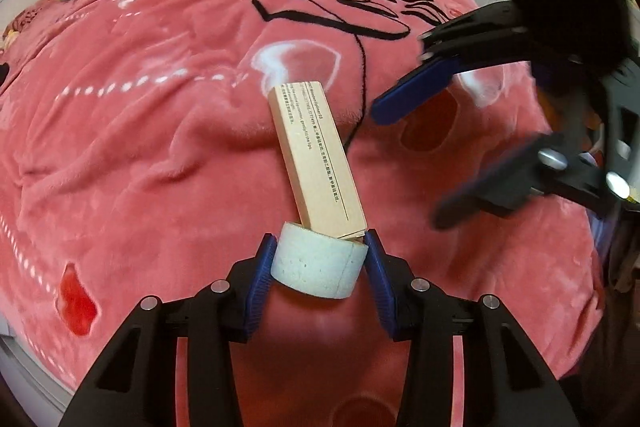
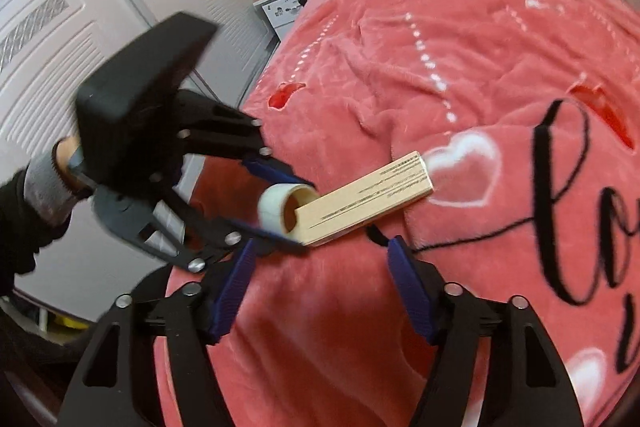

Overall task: Collect trash
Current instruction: 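Grasp the white tape roll with the left tool while the right grasps the wooden box, then carry the tape roll and wooden box with both tools over the orange bin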

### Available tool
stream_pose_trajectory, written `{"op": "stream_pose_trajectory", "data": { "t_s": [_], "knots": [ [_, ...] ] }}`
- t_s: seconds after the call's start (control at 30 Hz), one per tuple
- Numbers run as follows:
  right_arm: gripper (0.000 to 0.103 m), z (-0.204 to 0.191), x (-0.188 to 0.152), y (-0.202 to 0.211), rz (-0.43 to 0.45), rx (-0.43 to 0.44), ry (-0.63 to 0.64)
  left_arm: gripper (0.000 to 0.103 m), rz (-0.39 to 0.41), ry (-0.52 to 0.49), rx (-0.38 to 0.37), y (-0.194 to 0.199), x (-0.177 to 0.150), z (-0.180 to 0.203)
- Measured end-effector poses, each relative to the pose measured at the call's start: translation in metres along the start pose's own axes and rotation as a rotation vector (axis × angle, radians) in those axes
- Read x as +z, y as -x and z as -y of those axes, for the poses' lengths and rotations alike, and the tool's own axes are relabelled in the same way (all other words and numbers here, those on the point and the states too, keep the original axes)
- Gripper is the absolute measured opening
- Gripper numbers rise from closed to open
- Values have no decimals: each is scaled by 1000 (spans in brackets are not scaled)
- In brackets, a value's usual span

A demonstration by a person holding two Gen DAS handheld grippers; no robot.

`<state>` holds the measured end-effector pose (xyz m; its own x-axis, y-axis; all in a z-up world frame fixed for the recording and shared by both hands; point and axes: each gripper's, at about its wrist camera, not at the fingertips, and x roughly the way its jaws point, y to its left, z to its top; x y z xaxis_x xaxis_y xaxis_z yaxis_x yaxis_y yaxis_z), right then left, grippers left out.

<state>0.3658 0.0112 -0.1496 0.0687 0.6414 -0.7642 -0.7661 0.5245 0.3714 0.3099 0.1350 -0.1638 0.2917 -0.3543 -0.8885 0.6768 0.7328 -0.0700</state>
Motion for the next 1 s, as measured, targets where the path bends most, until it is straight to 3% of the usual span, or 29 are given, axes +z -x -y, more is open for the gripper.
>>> {"op": "stream_pose_trajectory", "data": {
  "t_s": [0.33,0.47,0.57,0.67,1.0],
  "knots": [
    [61,7,14,-42,-60,57,-69,46,18,39,-23,2,-17,-5],
    [33,8,20,-48,-53,65,-72,46,19,39,-27,-2,-13,-6],
    [28,8,22,-50,-54,74,-62,46,20,48,-30,-5,-11,-8],
    [16,7,22,-52,-49,97,-55,46,20,49,-22,-7,-11,-7],
    [15,-2,6,2,23,-3,-6,46,16,73,1,14,-4,11]
  ]
}}
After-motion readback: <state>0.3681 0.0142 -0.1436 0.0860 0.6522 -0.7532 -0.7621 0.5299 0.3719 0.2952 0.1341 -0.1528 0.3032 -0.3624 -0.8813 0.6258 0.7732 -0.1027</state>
